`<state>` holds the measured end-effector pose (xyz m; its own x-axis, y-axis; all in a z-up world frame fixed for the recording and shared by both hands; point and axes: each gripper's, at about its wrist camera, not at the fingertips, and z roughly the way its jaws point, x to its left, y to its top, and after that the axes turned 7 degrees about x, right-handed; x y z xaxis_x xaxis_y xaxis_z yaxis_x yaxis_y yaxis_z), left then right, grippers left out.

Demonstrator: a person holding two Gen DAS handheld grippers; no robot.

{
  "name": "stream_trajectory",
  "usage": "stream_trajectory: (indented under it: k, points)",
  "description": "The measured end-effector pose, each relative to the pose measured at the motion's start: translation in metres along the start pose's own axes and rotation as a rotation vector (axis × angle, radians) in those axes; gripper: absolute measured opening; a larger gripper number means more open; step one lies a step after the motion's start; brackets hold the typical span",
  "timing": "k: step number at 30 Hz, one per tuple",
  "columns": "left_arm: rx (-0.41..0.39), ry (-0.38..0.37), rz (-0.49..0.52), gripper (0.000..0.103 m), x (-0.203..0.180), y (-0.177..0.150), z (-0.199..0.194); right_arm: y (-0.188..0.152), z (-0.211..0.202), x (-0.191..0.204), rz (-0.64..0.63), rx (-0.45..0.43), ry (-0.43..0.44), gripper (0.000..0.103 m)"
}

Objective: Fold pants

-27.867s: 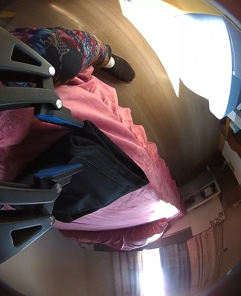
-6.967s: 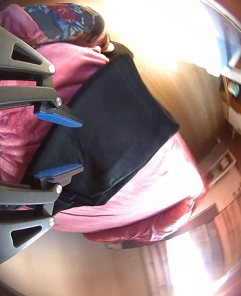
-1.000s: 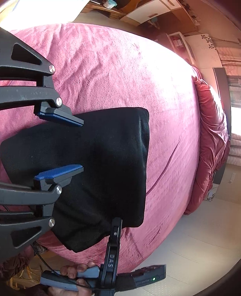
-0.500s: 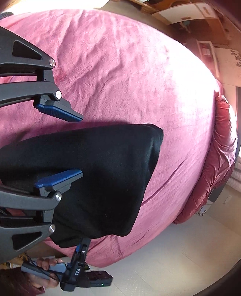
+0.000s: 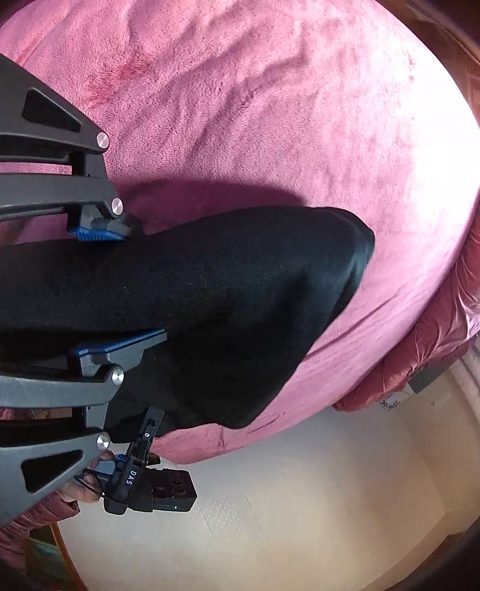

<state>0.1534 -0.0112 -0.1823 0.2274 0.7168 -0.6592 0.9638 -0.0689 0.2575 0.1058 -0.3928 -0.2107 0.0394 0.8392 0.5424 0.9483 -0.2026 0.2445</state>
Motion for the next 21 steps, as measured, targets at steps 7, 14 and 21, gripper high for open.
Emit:
stream_trajectory:
  k: [7,14,21]
  points:
    - [-0.151,0.001,0.087,0.037,-0.012,0.031,-0.06,0.045,-0.003,0.055,-0.111,-0.056,0.069,0.044]
    - [-0.208,0.141,0.045,0.039,0.026,0.1,-0.085,0.116,0.051,0.107,-0.151,-0.051,0.07,0.044]
    - [-0.126,0.374,-0.08,0.068,0.083,0.112,-0.044,0.138,0.115,0.106,-0.11,0.032,-0.072,0.059]
